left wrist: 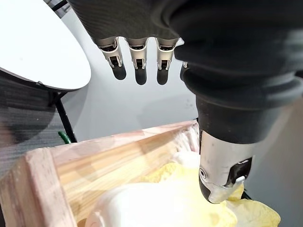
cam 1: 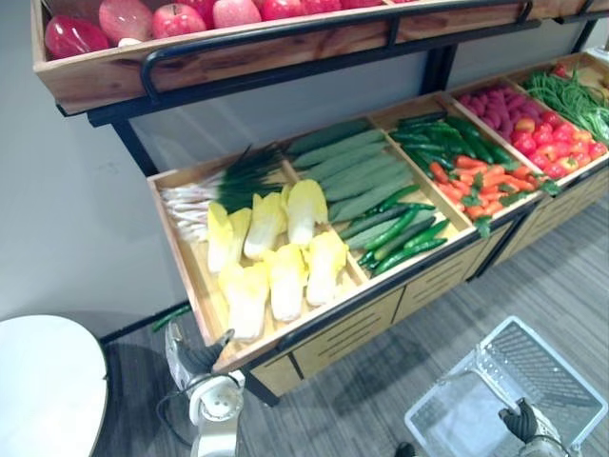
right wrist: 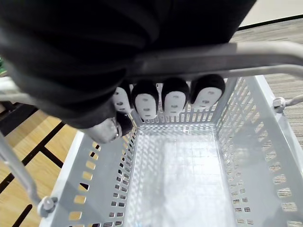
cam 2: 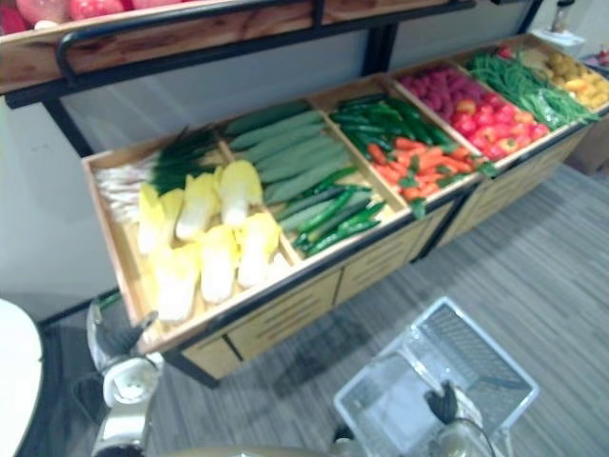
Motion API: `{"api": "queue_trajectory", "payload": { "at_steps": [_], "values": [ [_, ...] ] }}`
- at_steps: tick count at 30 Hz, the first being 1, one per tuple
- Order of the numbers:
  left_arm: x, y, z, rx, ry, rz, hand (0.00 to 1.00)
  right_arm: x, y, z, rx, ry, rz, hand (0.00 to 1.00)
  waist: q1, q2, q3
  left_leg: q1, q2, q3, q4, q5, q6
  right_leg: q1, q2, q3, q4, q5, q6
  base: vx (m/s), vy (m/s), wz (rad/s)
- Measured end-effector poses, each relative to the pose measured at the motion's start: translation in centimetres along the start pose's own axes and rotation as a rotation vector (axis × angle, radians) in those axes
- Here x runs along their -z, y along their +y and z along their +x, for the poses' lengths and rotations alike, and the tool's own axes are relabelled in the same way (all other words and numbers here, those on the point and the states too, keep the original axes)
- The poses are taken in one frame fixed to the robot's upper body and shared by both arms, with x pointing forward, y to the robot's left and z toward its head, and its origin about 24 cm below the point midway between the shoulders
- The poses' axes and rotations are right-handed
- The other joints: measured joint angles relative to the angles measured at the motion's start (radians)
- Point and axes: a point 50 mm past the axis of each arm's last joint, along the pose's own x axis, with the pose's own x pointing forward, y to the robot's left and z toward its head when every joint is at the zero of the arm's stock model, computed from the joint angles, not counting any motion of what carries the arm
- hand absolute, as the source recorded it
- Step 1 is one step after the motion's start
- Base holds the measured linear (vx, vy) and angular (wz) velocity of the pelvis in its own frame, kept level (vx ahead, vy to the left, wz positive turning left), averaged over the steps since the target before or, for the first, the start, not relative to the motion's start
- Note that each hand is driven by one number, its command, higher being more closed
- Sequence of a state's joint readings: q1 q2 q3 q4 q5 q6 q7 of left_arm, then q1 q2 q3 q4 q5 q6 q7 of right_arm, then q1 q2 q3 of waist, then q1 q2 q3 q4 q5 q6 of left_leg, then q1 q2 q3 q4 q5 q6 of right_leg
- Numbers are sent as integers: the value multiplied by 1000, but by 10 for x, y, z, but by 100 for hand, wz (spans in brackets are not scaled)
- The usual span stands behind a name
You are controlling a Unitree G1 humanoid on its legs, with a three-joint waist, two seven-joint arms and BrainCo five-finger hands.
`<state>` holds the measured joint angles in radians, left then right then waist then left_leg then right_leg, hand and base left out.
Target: Pick vegetable in the basket
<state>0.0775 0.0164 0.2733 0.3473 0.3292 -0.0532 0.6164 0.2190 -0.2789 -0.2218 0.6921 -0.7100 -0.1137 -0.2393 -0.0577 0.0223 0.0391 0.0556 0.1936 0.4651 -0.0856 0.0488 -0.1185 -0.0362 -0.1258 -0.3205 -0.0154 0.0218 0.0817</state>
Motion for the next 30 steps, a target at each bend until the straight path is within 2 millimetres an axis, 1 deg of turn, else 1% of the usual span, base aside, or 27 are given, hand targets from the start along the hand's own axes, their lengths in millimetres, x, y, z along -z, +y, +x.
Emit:
{"api": "queue_trajectory", "payload": {
  "at_steps": [5,6,15,18,22,28,30],
  "values": [
    [0,0,1,-7,6,5,0,-15,-2,5,4,-62,-13,100,-20,1,1,2,-4,15,-2,-1,-1,-13,0,20,0,0,0,52,-9,-11],
    [-2,-1,1,-7,1,4,0,-17,-3,5,8,-71,-12,100,-20,1,1,3,-4,16,-2,-1,-1,-13,0,23,0,0,0,47,-14,-6],
    [-5,-5,0,7,-13,3,0,-19,-5,5,18,-89,-10,100,-21,12,8,9,-1,18,0,-7,-5,-12,3,28,2,0,0,12,-6,-1],
    [-5,-8,-1,19,-15,6,0,-19,-5,5,19,-90,-10,100,-21,11,9,13,0,22,0,-13,-9,-12,4,34,2,0,0,-6,-15,-7],
    [-2,-11,-3,35,-4,18,0,-21,-6,5,26,-98,-9,100,-22,15,15,17,2,46,1,-22,-13,-23,8,57,-1,1,1,5,-17,-17],
    [-3,-17,-1,44,4,20,0,-21,-8,6,50,-101,-8,100,-24,21,35,-3,5,54,0,-22,-14,-50,14,67,-1,1,0,38,-27,-6],
    [1,-17,-2,43,17,30,0,-24,-9,7,60,-110,-7,100,-23,21,45,-3,6,59,1,-22,-14,-58,17,78,0,5,-5,54,-30,-16]
  ]
}}
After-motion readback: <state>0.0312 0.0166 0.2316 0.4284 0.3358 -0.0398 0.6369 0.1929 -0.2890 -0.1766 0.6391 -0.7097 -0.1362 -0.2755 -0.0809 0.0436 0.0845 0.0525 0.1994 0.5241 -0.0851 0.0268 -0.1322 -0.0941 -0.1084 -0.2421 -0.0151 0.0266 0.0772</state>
